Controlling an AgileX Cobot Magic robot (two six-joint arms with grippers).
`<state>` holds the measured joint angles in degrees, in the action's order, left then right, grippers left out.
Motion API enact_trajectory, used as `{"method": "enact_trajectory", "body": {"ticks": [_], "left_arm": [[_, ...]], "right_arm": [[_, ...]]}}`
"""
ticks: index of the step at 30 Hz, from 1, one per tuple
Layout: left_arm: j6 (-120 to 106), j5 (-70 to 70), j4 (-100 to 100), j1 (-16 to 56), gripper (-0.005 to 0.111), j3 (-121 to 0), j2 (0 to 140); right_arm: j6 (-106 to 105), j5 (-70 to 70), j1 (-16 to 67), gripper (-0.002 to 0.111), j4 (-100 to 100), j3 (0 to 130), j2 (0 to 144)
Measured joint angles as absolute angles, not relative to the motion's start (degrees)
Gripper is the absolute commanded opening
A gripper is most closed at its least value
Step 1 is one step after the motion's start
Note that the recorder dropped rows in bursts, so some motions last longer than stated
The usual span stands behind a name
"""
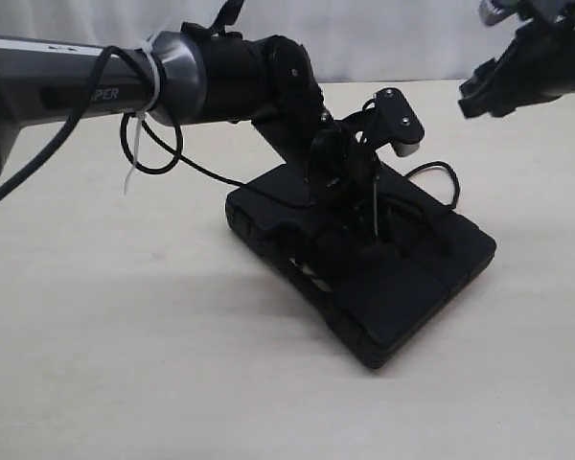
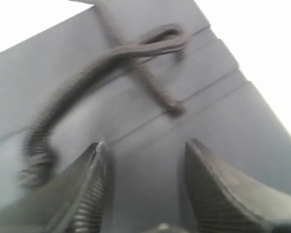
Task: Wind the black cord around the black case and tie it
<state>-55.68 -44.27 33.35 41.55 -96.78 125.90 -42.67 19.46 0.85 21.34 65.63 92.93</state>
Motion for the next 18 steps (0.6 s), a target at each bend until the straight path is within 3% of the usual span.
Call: {"method": "enact_trajectory", "body": {"ticks": [6,12,14,17,18], "left_arm": [[-57.84,-41.91,36.59,45.72,0.057,-96.78,126.29],[-46.26,-28.97,25.01,50.04,0.056,-96.78,128.84],[-42.73,-28.02,22.07,49.93,0.048,-96.78,129.22],[-41.17,-28.44,21.30,49.93,0.012,-96.89,130.05],[-41.01,-29.57,20.86,50.05,0.004,-97.01,130.08]], "right_arm": [[-28.85,27.45,-3.71,0.050,21.57,72.65,92.93],[-27.85,28.59,-3.74,0.050,23.70,72.63,92.93],[-27.85,28.62,-3.74,0.050,24.70,72.63,92.93],[-27.85,28.62,-3.74,0.050,24.97,72.63,92.93],[-27.85,28.72,-3.74,0.050,25.11,72.63,92.93]]}}
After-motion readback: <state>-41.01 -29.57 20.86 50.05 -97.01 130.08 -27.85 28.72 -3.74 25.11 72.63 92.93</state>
